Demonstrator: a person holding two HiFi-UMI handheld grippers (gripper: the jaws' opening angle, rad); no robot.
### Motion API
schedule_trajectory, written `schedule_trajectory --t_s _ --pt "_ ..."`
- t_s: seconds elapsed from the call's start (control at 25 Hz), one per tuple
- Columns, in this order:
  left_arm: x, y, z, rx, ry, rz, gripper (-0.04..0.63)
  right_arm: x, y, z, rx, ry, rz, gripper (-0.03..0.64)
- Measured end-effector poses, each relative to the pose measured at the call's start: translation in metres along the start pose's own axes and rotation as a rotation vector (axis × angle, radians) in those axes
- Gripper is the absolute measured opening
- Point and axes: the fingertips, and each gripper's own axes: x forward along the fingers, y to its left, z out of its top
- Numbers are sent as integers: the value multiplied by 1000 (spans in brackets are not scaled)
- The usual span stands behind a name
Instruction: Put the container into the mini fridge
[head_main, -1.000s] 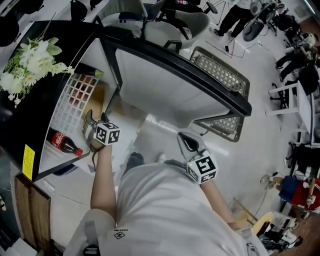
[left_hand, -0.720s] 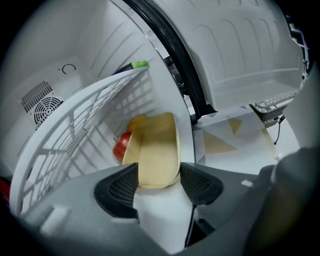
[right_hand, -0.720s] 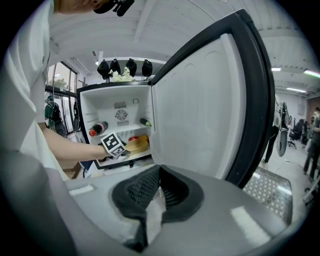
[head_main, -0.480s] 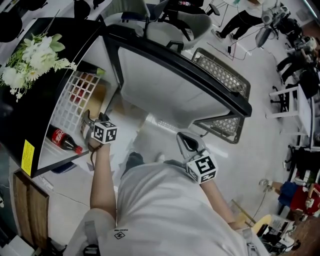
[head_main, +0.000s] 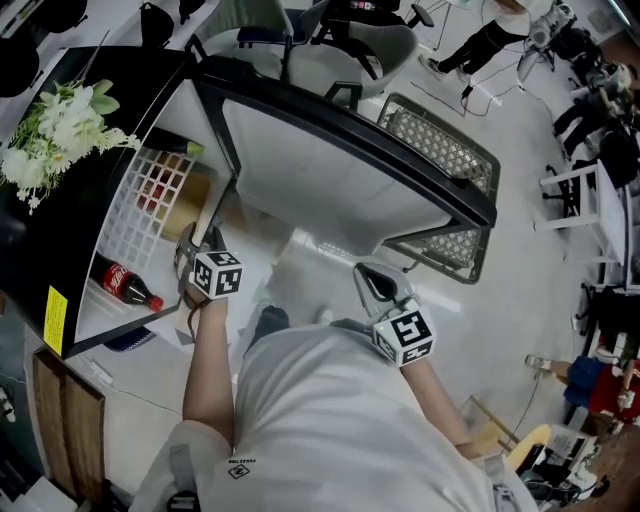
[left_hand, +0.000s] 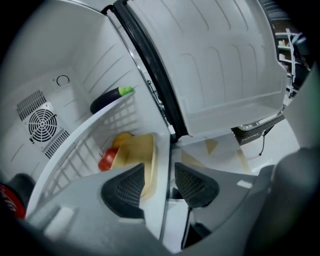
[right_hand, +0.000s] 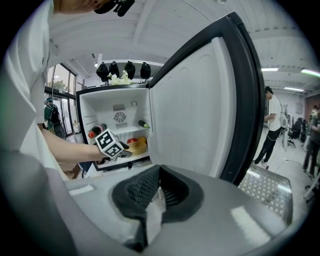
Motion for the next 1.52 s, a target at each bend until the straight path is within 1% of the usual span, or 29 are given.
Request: schedule_trajectory --t_s 0.04,0.08,0.16,0.2,0.4,0.6,0.72,0.84,1.0,1.28,1.44,1.52 --pt "-6 -4 6 -5 -20 -15 182 -1 -1 1 2 -6 -1 3" --pt "-12 -9 13 -11 -44 -31 136 -2 -2 3 5 -11 -2 3" --pt "-25 -17 29 -43 -105 -75 29 -4 -3 6 8 -23 -4 3" --pt "-33 -22 37 -68 -136 -103 11 -5 -3 8 7 -30 -4 3" --pt "-69 -46 78 -155 -273 -241 8 -11 -4 23 -4 -72 4 3" --pt "-107 -68 116 -172 -386 -338 8 -17 -5 34 -8 -111 8 3" --pt "-130 -81 135 -158 -452 -400 8 -23 -6 42 -11 -138 10 3" --pt "-153 -94 150 -127 -503 -461 8 -29 -9 50 -13 -165 10 3" --pt "-179 -106 165 -80 -553 -501 8 -37 -10 60 -21 -185 17 3" --pt "-214 -117 186 -77 -655 -611 8 -48 -5 76 -41 -238 46 3" --pt "-225 -120 190 -86 -687 -656 8 -53 -2 87 -50 -256 48 3" --pt "-231 -120 192 -96 -702 -670 8 -56 2 95 -37 -289 61 3"
